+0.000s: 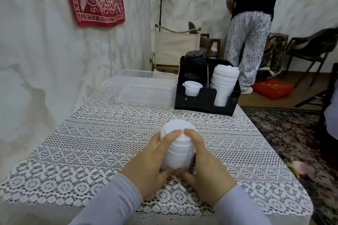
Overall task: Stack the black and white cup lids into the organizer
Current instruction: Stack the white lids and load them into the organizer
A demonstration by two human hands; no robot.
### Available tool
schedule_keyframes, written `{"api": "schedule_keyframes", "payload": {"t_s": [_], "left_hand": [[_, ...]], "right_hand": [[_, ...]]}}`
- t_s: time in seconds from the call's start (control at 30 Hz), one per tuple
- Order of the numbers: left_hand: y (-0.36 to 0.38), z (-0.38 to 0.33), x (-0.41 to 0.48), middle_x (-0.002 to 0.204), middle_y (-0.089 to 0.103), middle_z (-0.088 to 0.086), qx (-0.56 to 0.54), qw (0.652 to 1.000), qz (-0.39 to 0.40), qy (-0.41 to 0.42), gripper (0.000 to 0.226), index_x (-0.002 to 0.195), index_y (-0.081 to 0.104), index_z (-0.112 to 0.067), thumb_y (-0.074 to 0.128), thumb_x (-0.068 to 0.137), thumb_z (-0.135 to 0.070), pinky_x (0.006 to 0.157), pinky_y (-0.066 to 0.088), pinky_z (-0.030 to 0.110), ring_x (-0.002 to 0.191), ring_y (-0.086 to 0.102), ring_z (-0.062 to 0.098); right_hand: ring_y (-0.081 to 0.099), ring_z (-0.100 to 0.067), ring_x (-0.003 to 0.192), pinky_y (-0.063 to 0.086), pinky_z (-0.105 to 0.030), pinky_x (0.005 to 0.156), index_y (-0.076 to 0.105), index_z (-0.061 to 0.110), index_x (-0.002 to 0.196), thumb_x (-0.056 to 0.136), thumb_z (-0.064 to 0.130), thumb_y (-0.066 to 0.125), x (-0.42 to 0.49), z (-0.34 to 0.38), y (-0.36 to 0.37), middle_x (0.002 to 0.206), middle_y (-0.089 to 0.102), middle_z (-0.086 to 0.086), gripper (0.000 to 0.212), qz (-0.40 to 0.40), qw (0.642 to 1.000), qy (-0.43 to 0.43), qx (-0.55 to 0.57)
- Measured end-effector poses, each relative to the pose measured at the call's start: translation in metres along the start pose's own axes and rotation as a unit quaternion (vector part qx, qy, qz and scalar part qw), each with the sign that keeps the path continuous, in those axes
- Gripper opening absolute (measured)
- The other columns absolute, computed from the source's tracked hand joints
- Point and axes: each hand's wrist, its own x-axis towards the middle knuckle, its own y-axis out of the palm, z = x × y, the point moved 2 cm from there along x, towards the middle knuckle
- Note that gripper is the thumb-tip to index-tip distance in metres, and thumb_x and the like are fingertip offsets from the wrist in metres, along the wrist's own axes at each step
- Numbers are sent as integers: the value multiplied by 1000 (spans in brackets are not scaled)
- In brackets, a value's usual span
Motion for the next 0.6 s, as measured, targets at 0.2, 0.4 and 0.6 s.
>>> {"api": "schedule_keyframes", "payload": {"t_s": [0.2,0.4,0.6], "left_hand": [[-2,-6,3,127,27,-16,-32,999,-22,-14,93,120,-7,-66,67,84,-23,93,37,13,105,43,2],[-7,-14,18,135,33,-6,-92,991,-92,-21,98,117,6,-77,69,80,-12,99,45,28,113,42,3],[-20,-18,39,136,33,-7,-117,988,-101,-27,86,116,18,-70,67,81,-8,97,46,25,110,44,5]], "right_hand": [[48,-2,93,34,-8,71,-8,74,111,79,29,73,4,-4,-1,116,43,18,98,-44,998,4,41],[56,-8,102,51,-27,84,12,73,116,70,27,76,10,-1,-14,119,48,18,91,-100,986,1,132],[61,-1,103,54,-32,88,43,55,122,88,51,54,25,10,-29,124,56,15,36,-130,923,16,361]]}}
